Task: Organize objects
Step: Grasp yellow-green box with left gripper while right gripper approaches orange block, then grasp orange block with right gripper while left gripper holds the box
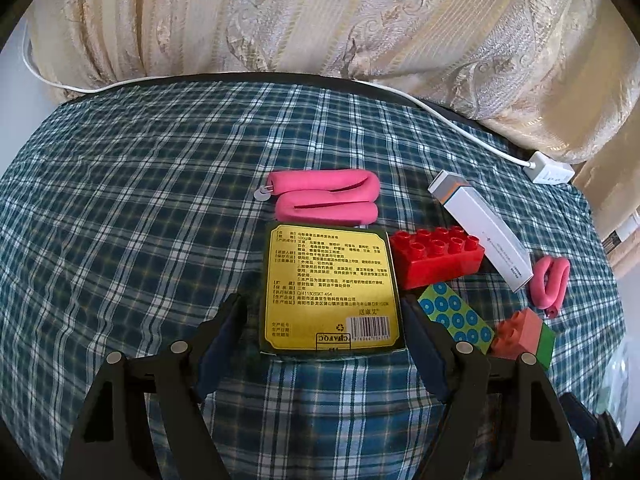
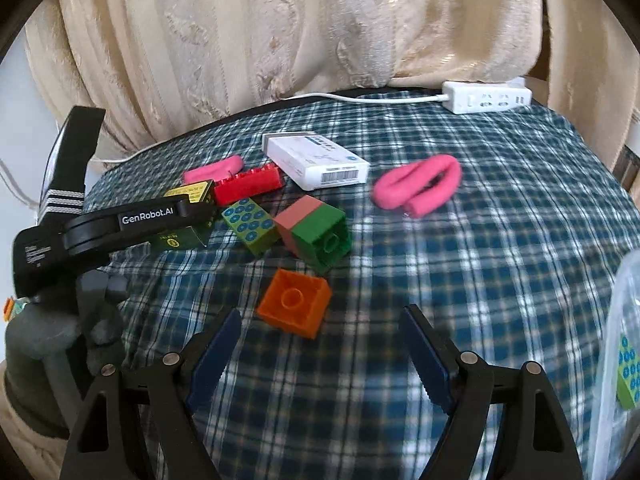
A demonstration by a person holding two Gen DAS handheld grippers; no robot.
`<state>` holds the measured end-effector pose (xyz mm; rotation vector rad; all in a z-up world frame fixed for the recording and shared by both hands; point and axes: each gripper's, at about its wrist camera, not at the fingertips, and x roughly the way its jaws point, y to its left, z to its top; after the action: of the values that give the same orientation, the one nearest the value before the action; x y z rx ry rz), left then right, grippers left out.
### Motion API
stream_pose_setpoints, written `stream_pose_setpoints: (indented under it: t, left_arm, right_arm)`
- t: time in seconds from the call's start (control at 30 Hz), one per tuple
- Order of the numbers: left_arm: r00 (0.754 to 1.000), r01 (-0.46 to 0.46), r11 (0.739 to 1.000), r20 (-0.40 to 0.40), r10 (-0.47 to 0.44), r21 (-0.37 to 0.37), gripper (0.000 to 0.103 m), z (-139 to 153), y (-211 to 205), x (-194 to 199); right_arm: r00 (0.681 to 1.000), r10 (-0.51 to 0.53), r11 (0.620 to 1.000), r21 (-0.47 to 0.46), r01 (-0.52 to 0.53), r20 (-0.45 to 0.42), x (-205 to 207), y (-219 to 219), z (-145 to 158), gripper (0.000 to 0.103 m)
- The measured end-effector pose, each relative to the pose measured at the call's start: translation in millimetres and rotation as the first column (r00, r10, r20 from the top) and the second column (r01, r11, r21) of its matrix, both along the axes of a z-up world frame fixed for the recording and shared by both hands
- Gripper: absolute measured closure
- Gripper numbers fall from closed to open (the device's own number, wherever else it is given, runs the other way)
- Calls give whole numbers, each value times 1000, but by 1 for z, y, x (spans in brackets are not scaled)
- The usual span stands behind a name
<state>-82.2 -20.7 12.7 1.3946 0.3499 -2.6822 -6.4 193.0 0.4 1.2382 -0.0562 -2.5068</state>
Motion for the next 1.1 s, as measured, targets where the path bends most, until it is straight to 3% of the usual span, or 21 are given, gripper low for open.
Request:
stream_pose_setpoints:
  t: [0.27,0.5,0.63,0.97,1.1]
  left_arm:
    - [1000,22,1000,5,-22,0,24,-3,4,-3]
    - [1000,10,999,-1,-10,-32,24,-7,5,-7]
    - [1000,20,998,-6,-20,-63,33,-8,8,-6]
    - [999,10,994,-40,-14,-107,33,0,8,-1]
    - [998,17,993,-56,-24,-116,33,6,11,3]
  right_arm:
    - [1000,9,1000,22,-10,27,-15,-10,-12,33]
    - [1000,15,999,47,-15,7,-16,-15,-13,36]
    - [1000,17,998,68,-17,-8,-15,-18,-13,40]
    - [1000,-3,997,80,5,-24,-14,-14,-13,66]
    - [1000,-11,997,70,13,-20,-12,-11,-12,68]
